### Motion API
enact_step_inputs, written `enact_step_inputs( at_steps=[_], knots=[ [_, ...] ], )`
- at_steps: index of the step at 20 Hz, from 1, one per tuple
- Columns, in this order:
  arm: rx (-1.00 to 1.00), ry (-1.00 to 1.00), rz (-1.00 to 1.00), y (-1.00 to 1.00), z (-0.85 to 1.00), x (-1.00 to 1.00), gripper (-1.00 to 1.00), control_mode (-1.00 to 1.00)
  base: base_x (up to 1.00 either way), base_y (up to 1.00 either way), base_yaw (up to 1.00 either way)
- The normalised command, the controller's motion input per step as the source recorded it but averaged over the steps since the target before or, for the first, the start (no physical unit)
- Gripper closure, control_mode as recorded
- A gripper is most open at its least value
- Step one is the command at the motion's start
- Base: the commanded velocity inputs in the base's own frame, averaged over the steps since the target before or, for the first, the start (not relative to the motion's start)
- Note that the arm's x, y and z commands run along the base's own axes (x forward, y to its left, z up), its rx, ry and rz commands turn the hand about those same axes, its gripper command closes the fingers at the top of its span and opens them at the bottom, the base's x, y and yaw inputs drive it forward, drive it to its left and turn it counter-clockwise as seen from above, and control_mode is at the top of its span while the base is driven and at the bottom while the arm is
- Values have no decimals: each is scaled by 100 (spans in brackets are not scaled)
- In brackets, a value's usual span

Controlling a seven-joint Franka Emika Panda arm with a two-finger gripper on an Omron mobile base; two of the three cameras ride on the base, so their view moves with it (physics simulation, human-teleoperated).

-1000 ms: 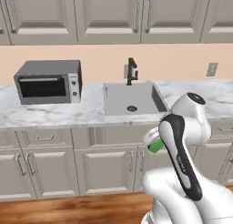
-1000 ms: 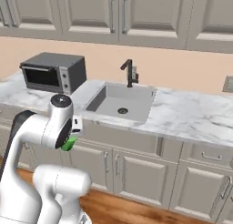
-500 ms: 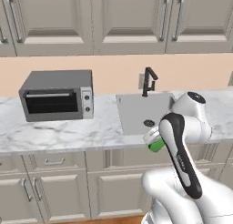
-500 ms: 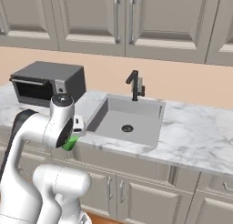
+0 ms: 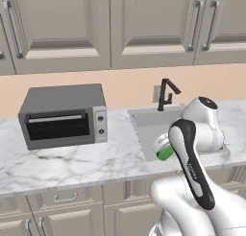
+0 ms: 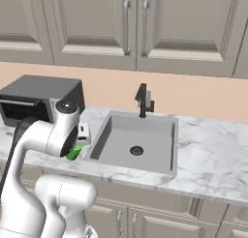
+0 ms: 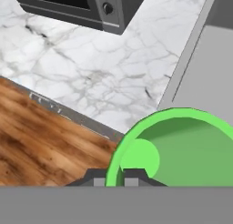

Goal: Pick the cup and bowl from the counter and place them on the counter next to the sink.

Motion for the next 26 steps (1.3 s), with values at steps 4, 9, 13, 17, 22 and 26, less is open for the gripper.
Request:
enact_step_inputs(
  at_steps=[4,9,13,17,22,26],
  knots=[
    [0,0,0,0,0,0,100,100,25,31,-10],
    [0,0,0,0,0,0,100,100,0,0,0],
    [0,0,0,0,0,0,100,100,0,0,0],
    [0,0,0,0,0,0,100,-100,0,0,0],
    [-5,-2,0,24,-5,5,100,-100,0,0,0],
    [-4,-2,0,37,-17,16,100,-100,0,0,0]
  ],
)
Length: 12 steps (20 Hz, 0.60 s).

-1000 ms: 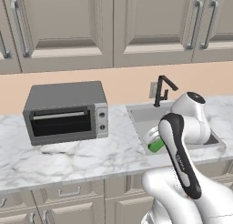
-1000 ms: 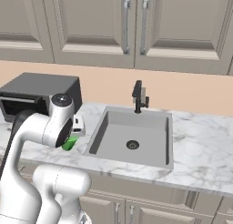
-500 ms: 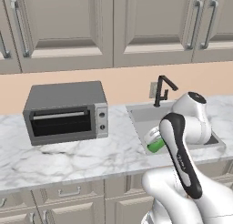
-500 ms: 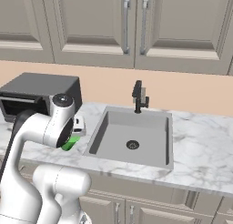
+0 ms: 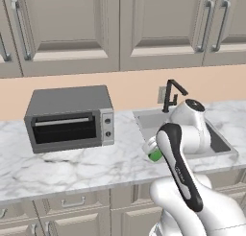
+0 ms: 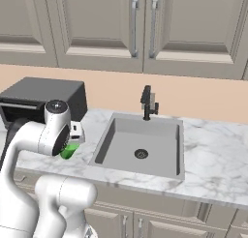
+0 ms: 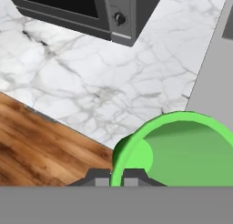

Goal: Pick the cup and bowl from the counter and place them on the counter next to the sink.

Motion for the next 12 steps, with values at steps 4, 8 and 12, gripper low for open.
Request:
enact_step_inputs(
  at_steps=[4,8,12],
  knots=[
    [0,-2,-2,2,-13,12,100,-100,0,0,0],
    [0,1,-14,0,-52,26,100,-100,0,0,0],
    [0,11,-19,0,-32,44,100,-100,0,0,0]
  ],
)
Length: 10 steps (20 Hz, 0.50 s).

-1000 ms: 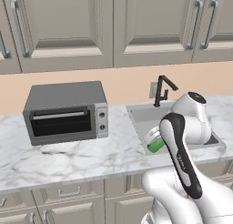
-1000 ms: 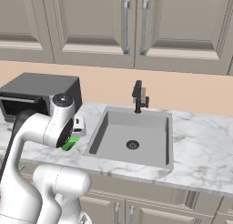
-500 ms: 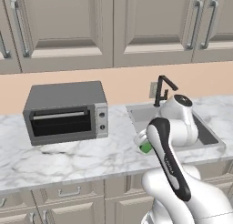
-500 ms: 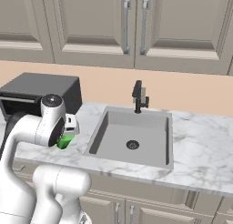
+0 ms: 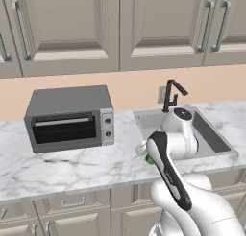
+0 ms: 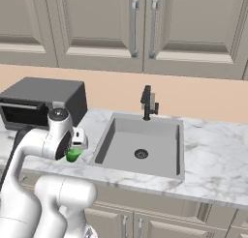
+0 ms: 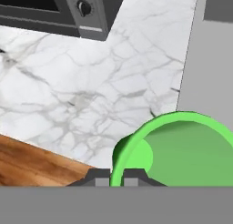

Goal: Pick the cup and bowl from the counter and place them on the counter next to the sink.

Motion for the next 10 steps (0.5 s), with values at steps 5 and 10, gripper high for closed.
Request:
enact_step_inputs(
  at_steps=[5,10],
  knots=[
    [0,7,-18,0,-29,44,100,-100,0,0,0],
    [0,5,-14,0,-23,29,100,-100,0,0,0]
  ],
)
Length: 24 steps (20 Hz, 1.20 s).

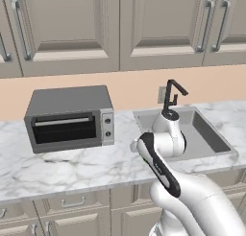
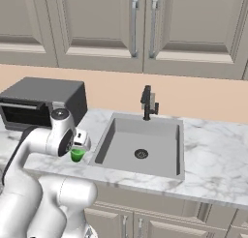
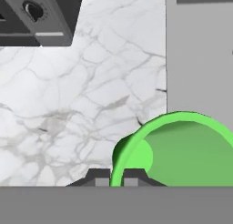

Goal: Pick the cup and bowl from the counter and place them on the counter next to the sink.

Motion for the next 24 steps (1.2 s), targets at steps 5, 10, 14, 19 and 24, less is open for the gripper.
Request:
enact_step_inputs(
  at_steps=[5,10,14,19,24],
  knots=[
    [0,6,-6,1,-31,10,100,-100,0,0,0],
    [0,11,0,0,-39,0,100,-100,0,0,0],
    [0,10,0,0,-24,2,100,-100,0,0,0],
    [0,1,0,0,-12,28,100,-100,0,0,0],
    [0,0,0,0,-9,18,100,-100,0,0,0]
  ],
)
